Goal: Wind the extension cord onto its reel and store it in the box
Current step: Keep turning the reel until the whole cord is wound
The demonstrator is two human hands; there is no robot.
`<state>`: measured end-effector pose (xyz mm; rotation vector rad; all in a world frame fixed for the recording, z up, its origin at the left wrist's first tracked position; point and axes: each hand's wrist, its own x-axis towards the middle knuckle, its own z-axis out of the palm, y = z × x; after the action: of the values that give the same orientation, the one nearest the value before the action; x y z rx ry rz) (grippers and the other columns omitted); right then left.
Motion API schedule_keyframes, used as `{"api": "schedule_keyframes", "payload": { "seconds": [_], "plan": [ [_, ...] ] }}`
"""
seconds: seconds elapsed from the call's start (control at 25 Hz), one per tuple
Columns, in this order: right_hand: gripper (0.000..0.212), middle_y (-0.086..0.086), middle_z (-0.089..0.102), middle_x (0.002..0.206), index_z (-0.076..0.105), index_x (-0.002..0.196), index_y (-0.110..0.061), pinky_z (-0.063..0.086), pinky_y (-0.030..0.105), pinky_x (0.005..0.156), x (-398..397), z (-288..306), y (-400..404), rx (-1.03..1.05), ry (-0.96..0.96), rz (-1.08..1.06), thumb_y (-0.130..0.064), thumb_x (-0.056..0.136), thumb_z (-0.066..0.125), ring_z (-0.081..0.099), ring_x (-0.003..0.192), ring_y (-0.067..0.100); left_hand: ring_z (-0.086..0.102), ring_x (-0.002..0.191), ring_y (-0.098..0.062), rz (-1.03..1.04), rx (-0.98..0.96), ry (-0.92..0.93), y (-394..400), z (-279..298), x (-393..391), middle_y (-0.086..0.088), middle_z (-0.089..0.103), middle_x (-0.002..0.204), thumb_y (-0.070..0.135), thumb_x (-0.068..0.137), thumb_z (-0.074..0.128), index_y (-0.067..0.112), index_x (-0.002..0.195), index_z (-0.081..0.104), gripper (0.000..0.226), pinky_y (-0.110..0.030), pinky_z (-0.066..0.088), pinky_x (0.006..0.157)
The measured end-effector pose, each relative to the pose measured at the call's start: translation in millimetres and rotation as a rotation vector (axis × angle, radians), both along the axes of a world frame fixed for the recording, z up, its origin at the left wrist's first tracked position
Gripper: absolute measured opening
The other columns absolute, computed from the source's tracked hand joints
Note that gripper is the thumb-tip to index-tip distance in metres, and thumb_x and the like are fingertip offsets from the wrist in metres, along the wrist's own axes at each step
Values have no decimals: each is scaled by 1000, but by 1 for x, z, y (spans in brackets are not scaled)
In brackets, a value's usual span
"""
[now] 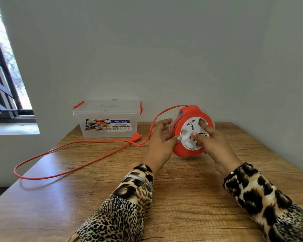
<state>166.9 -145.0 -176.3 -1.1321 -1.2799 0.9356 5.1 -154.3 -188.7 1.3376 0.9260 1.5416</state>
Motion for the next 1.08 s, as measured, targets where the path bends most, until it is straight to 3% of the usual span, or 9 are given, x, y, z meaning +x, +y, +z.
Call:
{"api": "schedule_keyframes", "payload": {
  "seconds": [0.08, 0.24, 0.36, 0.52, 0.68, 0.76, 0.84, 0.92, 1.08],
  "plan": [
    [58, -4, 51, 141, 51, 135, -32, 48, 13, 69, 0, 0, 0, -8, -6, 9, -18, 83, 72, 54, 118, 16, 65, 107, -30, 10, 0, -1, -1, 1, 0, -16, 57, 126, -3, 85, 67, 27, 123, 51, 51, -54, 56, 86],
    [67, -2, 52, 137, 49, 134, -34, 46, 28, 83, -2, 2, -2, 55, -299, -101, -35, 74, 78, 52, 104, 11, 67, 104, -28, 16, -28, -15, 0, 5, -2, -15, 59, 122, -6, 81, 69, 21, 121, 53, 51, -50, 58, 83],
    [76, 1, 63, 120, 44, 132, -39, 51, 34, 70, -4, 7, -8, 121, -620, -242, -63, 65, 71, 62, 91, 18, 71, 93, -23, 16, -52, 67, -2, 10, -2, -9, 68, 108, 4, 76, 78, 18, 120, 55, 52, -44, 61, 74],
    [70, -6, 67, 83, 45, 124, -43, 40, 22, 52, -3, 21, -14, 227, -696, -377, -73, 62, 58, 59, 73, 14, 73, 82, -23, 23, -20, 124, -6, 17, 0, -9, 74, 90, 16, 75, 81, 14, 118, 60, 48, -47, 61, 73],
    [62, -11, 66, 86, 51, 120, -36, 48, 28, 62, -14, 25, -17, 216, -473, -403, -59, 66, 70, 61, 79, 11, 72, 81, -22, 45, 70, 91, -9, 16, 4, -15, 72, 89, 9, 78, 77, 12, 120, 57, 46, -32, 59, 70],
    [55, -3, 68, 94, 57, 119, -22, 49, 30, 60, -23, 35, -15, 11, 30, -243, -52, 74, 68, 64, 72, 11, 72, 84, -25, 34, 104, 35, -12, 14, 9, -16, 72, 94, 4, 76, 78, 17, 109, 59, 41, -29, 58, 71],
    [42, 2, 68, 72, 60, 109, -20, 34, 22, 42, -29, 45, -17, -296, 389, -84, -51, 81, 58, 50, 42, 8, 72, 89, -27, 64, 119, 5, -12, 11, 10, -16, 71, 98, 2, 73, 79, 27, 98, 59, 41, -29, 58, 74],
    [39, 4, 66, 65, 55, 108, -20, 25, 19, 41, -30, 49, -14, -428, 453, -12, -52, 86, 53, 41, 37, 10, 71, 90, -25, 86, 123, 1, -10, 11, 6, -15, 71, 97, 2, 73, 79, 32, 96, 58, 42, -31, 58, 76],
    [33, 9, 75, 81, 49, 119, -17, 30, 24, 44, -29, 60, -21, -420, 337, 90, -37, 92, 52, 51, 43, 11, 70, 73, -11, 12, 75, -71, -8, 11, -4, 3, 73, 79, 6, 80, 75, 24, 106, 58, 36, -26, 57, 64]
  ]
}}
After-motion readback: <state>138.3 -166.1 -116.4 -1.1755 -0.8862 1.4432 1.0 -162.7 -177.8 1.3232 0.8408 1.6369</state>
